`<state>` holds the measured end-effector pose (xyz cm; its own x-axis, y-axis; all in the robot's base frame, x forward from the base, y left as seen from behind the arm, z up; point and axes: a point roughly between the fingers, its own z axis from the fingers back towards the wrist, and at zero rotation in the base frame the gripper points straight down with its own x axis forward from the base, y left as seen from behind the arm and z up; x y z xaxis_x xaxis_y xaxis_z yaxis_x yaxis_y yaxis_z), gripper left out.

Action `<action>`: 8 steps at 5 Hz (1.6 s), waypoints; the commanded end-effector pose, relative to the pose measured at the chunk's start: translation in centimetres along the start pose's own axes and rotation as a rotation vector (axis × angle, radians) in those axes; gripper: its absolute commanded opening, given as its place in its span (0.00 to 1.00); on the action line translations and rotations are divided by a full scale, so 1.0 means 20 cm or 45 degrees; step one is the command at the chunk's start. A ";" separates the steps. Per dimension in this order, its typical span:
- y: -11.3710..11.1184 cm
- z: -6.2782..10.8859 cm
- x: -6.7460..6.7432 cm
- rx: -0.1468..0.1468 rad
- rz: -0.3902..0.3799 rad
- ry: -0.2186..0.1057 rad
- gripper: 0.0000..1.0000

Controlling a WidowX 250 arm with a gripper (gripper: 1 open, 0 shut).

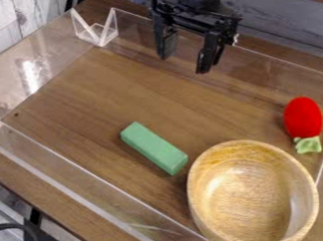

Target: Move the red object to the left side of the table

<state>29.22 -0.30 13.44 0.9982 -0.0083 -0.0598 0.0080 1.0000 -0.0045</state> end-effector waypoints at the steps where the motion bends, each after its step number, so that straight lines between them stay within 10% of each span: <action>1: -0.03 -0.05 0.00 -0.017 -0.003 0.025 1.00; 4: -0.23 -0.13 0.05 -0.103 -0.005 0.006 1.00; 8: -0.60 -0.10 0.29 -0.245 -0.081 -0.174 1.00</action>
<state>33.89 -12.32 9.37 0.9979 -0.0620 0.0209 0.0647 0.9815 -0.1802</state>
